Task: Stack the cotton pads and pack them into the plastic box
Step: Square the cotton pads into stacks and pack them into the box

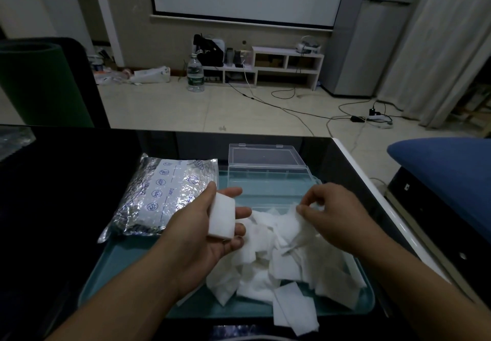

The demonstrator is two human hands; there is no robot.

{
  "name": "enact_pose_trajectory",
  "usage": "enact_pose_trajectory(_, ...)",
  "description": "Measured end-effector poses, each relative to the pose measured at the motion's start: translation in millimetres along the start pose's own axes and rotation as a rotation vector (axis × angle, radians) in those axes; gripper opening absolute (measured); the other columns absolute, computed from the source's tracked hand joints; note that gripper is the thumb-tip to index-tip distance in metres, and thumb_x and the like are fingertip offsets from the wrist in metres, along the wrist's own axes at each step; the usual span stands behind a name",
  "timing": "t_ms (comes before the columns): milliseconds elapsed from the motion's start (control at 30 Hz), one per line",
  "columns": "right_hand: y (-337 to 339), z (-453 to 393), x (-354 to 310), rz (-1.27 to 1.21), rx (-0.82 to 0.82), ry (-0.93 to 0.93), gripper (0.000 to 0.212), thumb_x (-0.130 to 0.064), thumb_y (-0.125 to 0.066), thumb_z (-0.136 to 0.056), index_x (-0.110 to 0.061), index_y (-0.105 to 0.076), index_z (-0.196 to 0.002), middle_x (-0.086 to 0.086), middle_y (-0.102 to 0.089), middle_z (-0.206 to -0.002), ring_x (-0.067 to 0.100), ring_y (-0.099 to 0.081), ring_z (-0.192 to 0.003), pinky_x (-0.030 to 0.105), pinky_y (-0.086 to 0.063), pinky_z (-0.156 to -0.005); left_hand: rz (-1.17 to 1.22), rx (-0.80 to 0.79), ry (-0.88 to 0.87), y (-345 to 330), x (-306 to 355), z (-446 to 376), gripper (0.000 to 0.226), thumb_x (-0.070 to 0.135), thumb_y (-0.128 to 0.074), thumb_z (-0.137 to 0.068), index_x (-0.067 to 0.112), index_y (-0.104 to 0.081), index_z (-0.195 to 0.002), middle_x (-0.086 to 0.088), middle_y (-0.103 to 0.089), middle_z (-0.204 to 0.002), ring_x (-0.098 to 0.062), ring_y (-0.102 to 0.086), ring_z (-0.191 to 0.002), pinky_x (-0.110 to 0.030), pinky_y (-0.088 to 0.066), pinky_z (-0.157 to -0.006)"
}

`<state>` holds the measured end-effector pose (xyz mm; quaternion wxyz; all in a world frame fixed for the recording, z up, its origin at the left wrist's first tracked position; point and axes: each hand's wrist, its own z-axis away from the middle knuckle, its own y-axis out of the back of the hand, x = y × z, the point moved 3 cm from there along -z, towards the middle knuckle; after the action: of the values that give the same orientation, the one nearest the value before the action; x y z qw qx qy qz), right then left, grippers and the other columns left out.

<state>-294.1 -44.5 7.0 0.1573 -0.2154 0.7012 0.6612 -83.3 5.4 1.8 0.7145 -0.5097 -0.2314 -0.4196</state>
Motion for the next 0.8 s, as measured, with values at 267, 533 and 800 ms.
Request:
enact_pose_trajectory(267, 23, 4, -9, -0.394, 0.057, -0.059, 0.003, -0.022, -0.066, -0.089, -0.022, -0.066, -0.086, -0.004, -0.068, -0.083, 0.009, -0.065, -0.077, 0.017, -0.049, -0.062, -0.027, 0.013, -0.01, 2, 0, 1, 0.047, 0.045, -0.038, -0.101, 0.008, -0.065, -0.113, -0.015, -0.067, -0.076, -0.02, -0.051, -0.055, -0.026, -0.043, -0.042)
enact_pose_trajectory(533, 24, 23, -47, -0.63, -0.069, 0.159, 0.012, -0.013, -0.063, -0.088, -0.024, -0.067, -0.086, -0.004, -0.069, -0.085, 0.003, -0.065, -0.078, 0.015, -0.051, -0.064, -0.042, -0.008, 0.028, -12, -8, 5, 0.049, 0.045, -0.037, -0.1, 0.006, -0.062, -0.113, -0.016, -0.066, -0.074, -0.023, -0.055, -0.052, -0.026, -0.043, -0.046)
enact_pose_trajectory(800, -8, 25, -72, -0.354, -0.015, 0.376, 0.022, -0.045, -0.053, -0.083, -0.052, -0.052, -0.105, -0.029, -0.057, -0.098, -0.013, -0.052, -0.097, 0.01, -0.047, -0.077, -0.053, -0.21, 0.193, -21, -16, 12, 0.057, 0.057, -0.032, -0.097, 0.017, -0.06, -0.126, -0.019, -0.072, -0.108, -0.038, -0.071, -0.091, -0.043, -0.055, -0.073)
